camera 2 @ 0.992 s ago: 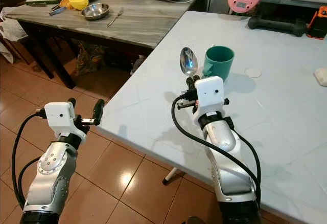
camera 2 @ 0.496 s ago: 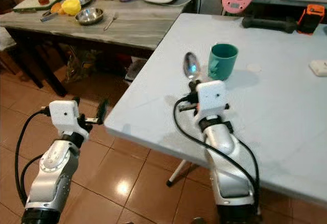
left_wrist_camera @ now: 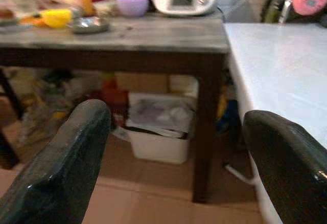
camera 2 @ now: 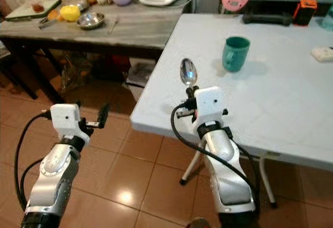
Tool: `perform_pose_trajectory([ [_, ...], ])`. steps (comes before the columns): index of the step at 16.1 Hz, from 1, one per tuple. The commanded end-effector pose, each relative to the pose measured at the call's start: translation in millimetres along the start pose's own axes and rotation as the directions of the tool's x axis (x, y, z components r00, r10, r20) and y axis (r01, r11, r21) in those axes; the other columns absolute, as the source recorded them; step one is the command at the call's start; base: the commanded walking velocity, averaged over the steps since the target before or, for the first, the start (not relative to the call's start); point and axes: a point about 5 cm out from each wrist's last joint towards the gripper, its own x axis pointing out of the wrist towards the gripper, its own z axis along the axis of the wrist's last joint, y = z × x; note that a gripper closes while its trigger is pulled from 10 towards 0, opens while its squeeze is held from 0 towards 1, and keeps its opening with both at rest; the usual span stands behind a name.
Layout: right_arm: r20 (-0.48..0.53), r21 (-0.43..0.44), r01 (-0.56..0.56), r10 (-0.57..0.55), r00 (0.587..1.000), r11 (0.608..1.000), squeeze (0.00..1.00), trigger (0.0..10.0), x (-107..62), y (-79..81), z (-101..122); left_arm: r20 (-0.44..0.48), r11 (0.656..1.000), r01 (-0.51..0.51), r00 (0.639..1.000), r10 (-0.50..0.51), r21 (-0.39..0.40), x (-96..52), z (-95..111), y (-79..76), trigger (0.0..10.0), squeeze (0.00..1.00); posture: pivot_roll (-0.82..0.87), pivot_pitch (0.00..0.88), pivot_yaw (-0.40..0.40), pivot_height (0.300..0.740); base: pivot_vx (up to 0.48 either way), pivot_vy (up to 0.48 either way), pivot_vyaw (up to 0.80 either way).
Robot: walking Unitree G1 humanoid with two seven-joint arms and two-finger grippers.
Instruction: Setting the table
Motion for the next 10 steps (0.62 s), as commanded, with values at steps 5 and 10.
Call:
perform_pose_trajectory([
  [5, 0.016, -0.009, 0.024, -0.024, 1.000, 1.000, 0.00, 10.0, -0.2, -4.1, 2.0, -0.009, 1.000, 0.020, 1.000, -0.020, 0.002, 1.4, -2.2, -6.5, 10.0, 0.00, -0.28, 0.108, 0.138, 0.740, 0.000, 0.480, 0.00],
  [10, 0.024, -0.023, 0.046, -0.045, 0.999, 0.999, 0.00, 10.0, 1.1, -6.9, 2.1, -0.001, 1.000, 0.027, 1.000, -0.028, -0.012, 1.1, -1.4, -10.5, 10.0, 0.00, -0.28, 0.108, 0.138, 0.740, 0.000, 0.277, 0.00],
])
